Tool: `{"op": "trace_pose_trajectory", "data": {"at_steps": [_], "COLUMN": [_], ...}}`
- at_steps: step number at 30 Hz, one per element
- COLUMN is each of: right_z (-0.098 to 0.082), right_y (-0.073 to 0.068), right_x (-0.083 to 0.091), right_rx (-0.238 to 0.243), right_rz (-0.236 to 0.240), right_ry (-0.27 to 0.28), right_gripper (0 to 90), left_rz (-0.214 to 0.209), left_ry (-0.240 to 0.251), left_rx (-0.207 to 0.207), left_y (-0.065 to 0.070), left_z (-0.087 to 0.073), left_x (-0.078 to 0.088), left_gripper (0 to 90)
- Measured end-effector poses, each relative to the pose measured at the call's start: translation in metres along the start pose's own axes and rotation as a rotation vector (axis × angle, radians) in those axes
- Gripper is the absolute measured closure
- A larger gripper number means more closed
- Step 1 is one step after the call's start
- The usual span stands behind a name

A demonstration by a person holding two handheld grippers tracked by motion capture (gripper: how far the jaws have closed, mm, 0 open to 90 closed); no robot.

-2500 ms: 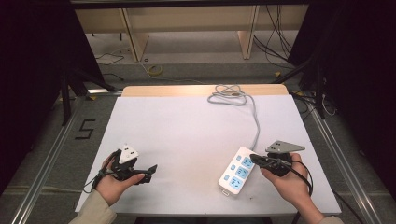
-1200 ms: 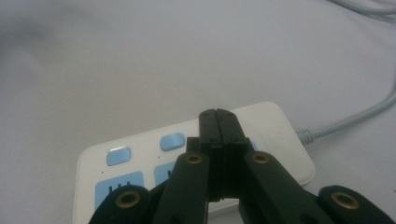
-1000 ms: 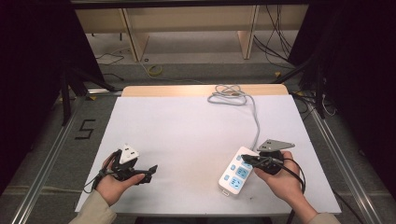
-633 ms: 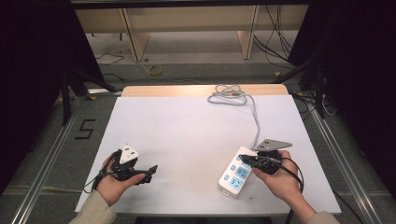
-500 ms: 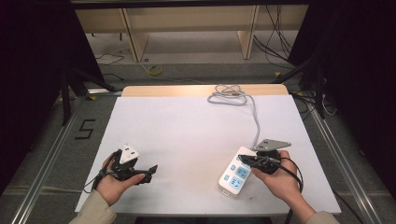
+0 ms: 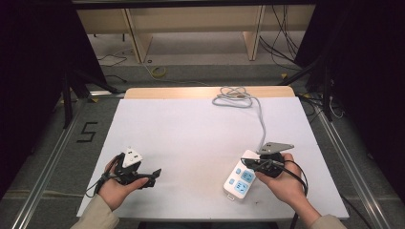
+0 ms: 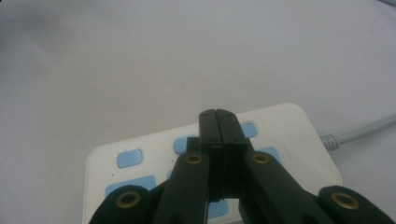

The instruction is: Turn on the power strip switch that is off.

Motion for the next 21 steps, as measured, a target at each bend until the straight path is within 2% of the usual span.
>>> {"op": "trace_pose_trajectory", "data": {"at_steps": [21], "right_z": [0.0041], "right_y": [0.0021], "right_x": [-0.0038], "right_rx": [-0.016], "right_rz": [0.004], "right_ry": [-0.049], "right_gripper": [90.0], "left_rz": [-0.001], "left_ry": [-0.001], "left_rx": [-0.001], "left_y": [0.0002], "left_z": [0.0001], "left_x": [-0.0003], "left_gripper": [10.2]}}
Point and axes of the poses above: each handheld gripper's, and its own axes: x roughly backward along the jaws, z roughly out of its top, y roughly to its right, the point moved 6 cm from there along -x, roughly forward along the jaws, and after that the axes turned 12 degrees about -y, right-handed, at the moved point
